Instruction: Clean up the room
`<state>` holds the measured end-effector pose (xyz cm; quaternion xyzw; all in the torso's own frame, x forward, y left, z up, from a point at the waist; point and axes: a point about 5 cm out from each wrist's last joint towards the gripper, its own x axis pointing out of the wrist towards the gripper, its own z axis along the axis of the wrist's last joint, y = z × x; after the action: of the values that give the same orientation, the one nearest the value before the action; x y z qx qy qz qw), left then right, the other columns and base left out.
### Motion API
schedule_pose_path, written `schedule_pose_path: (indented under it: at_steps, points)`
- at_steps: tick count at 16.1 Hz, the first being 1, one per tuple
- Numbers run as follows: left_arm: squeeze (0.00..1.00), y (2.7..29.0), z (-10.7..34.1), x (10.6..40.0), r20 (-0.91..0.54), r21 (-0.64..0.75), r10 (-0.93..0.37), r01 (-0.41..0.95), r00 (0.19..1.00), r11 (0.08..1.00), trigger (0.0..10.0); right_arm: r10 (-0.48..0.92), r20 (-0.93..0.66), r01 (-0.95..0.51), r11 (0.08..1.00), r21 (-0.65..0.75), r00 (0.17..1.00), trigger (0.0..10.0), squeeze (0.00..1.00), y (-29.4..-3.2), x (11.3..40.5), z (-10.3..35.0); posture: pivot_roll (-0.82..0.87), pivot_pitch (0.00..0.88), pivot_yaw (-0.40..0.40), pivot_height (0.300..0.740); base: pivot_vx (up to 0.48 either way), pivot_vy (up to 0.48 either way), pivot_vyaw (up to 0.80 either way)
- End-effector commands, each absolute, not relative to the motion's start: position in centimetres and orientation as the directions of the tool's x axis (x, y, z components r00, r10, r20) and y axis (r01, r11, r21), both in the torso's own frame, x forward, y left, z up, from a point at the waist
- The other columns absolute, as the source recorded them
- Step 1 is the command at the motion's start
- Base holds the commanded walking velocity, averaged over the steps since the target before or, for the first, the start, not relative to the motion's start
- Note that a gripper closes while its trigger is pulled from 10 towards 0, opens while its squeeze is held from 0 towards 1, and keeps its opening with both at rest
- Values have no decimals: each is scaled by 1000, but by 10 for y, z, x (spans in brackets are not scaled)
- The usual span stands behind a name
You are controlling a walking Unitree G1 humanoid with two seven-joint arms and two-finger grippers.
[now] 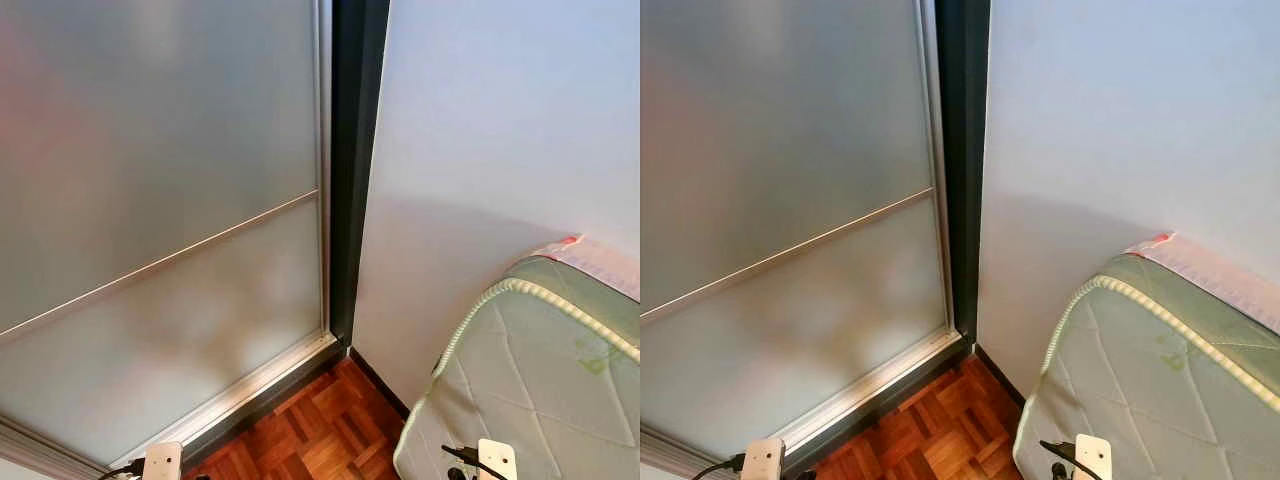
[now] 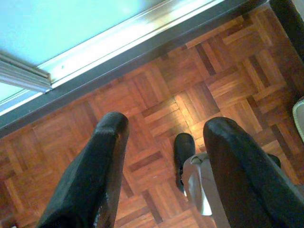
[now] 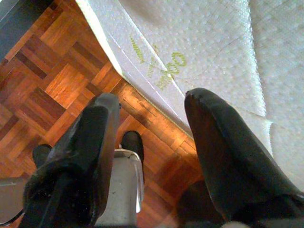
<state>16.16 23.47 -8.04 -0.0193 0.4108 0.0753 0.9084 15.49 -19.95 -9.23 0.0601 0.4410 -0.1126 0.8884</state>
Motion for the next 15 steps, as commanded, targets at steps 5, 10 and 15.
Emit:
schedule_pose_path:
  at_steps: [5, 10, 15]
  points:
    - [0, 215, -80, 178, -772, -48, 37, -116, 634, 992, 10000, 18, -798, 176, 972, 155, 603, 10000, 0, -202, 165, -88, -12, 0, 1, 740, 0, 0, 0]
    - [0, 212, -80, 179, -775, -42, 22, -87, 631, 995, 10000, 36, -818, 143, 979, 143, 575, 10000, 0, -208, 159, -90, -14, 0, 11, 740, 0, 0, -800]
    - [0, 211, -78, 183, -771, -35, 26, -83, 636, 996, 10000, 38, -829, 134, 982, 136, 558, 10000, 0, -209, 158, -90, -4, 0, 9, 740, 0, 0, -800]
